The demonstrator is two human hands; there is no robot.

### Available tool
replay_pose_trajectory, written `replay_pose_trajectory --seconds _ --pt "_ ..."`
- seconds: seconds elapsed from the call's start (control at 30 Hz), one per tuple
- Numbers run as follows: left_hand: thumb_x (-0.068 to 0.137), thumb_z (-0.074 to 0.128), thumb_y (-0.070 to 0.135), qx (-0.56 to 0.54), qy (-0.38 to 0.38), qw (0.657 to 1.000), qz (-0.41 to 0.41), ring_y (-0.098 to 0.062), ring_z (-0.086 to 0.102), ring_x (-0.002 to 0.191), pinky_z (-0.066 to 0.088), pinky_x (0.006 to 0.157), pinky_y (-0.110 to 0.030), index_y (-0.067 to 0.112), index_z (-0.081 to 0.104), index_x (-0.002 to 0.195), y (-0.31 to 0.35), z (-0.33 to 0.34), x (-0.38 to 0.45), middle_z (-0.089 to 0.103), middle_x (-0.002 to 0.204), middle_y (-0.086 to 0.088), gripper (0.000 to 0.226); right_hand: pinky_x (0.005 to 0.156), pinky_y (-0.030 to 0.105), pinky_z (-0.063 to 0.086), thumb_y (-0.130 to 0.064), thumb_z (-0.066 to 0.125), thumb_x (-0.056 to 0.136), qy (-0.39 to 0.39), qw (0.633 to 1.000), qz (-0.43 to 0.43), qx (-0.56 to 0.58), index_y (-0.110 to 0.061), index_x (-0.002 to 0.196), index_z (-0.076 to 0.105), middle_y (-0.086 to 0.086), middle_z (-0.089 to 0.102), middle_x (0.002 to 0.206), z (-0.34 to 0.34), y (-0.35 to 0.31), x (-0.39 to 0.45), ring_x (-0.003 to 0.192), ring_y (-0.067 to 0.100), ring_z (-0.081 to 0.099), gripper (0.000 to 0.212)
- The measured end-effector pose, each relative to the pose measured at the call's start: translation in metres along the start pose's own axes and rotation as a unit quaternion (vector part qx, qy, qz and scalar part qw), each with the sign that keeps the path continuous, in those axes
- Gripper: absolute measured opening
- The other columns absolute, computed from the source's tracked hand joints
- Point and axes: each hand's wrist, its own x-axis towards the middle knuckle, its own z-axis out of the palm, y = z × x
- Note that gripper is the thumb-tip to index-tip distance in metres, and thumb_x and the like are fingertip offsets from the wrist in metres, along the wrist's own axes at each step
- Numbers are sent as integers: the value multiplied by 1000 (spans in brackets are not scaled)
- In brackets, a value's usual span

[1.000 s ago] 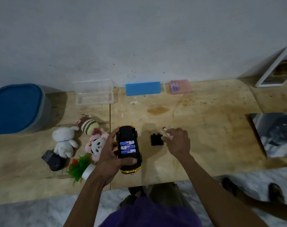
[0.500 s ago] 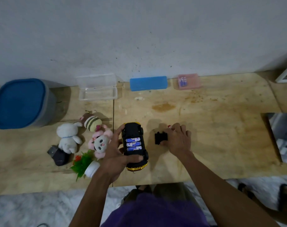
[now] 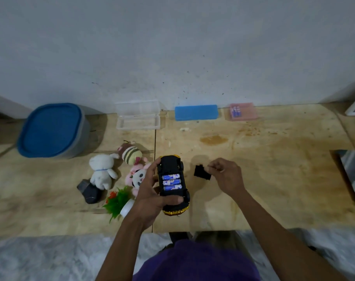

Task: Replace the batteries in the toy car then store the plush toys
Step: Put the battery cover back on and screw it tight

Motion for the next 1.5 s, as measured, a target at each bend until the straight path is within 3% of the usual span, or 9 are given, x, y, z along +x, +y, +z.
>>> replay_pose_trajectory --seconds 0.07,0.13,0.23,0.33,0.43,0.73,1.0,1.33,1.5 --pt "46 90 -12 -12 -3 1000 5 -35 65 115 60 87 -56 56 51 130 6 -3 -5 61 131 -5 115 62 8 44 -14 80 82 52 994 -12 91 -12 77 72 -8 69 72 -8 -31 -6 65 -5 59 10" --pt "43 93 -8 -12 -16 1000 17 -35 64 117 58 89 -58 58 52 129 13 -6 -10 60 133 -4 116 65 12 48 -14 81 82 71 980 -20 183 -11 80 73 -4 71 74 -20 -67 -15 68 2 60 8" --pt "45 94 -4 -2 -40 999 37 -33 63 120 58 91 -57 58 48 134 24 -7 -15 58 137 -4 118 63 14 50 -11 81 80 12 969 -56 241 -12 82 74 -2 74 75 -38 -116 -34 68 6 64 8" --pt "48 94 -6 11 -67 996 63 -30 64 120 60 88 -53 53 45 140 34 -6 -20 58 137 -4 120 60 13 49 -7 80 80 -82 968 -91 218 -7 84 74 -1 75 74 -41 -148 -51 67 6 66 7" --pt "52 91 -15 16 -83 993 80 -31 63 120 60 84 -48 51 43 142 41 -6 -25 56 137 -3 121 64 13 50 -10 80 81 -118 974 -111 155 -9 83 76 -3 74 74 -36 -161 -58 67 3 66 5" --pt "57 86 -22 19 -86 992 94 -29 63 119 61 79 -41 46 38 148 50 -10 -36 55 138 -6 123 63 11 49 -10 81 80 -122 977 -113 131 -9 82 76 1 75 76 -22 -166 -62 66 2 67 5" --pt "57 89 -18 31 -92 991 89 -31 64 119 60 87 -54 51 40 145 51 -8 -36 56 137 -6 122 64 13 51 -13 81 81 -95 981 -114 128 -12 83 77 -1 75 76 -16 -158 -64 69 3 69 5" --pt "56 87 -21 26 -89 992 81 -27 65 117 61 85 -50 49 42 145 49 -3 -36 55 137 -5 122 63 14 51 -12 81 80 -102 980 -93 146 -12 82 77 1 76 77 -18 -153 -63 67 2 67 5" --pt "57 88 -19 29 -81 993 79 -27 65 118 60 86 -52 50 41 145 48 -3 -37 55 137 -4 121 65 17 44 -25 82 81 -56 988 -140 27 -21 91 78 -13 72 75 -10 -147 -62 68 -3 59 12"
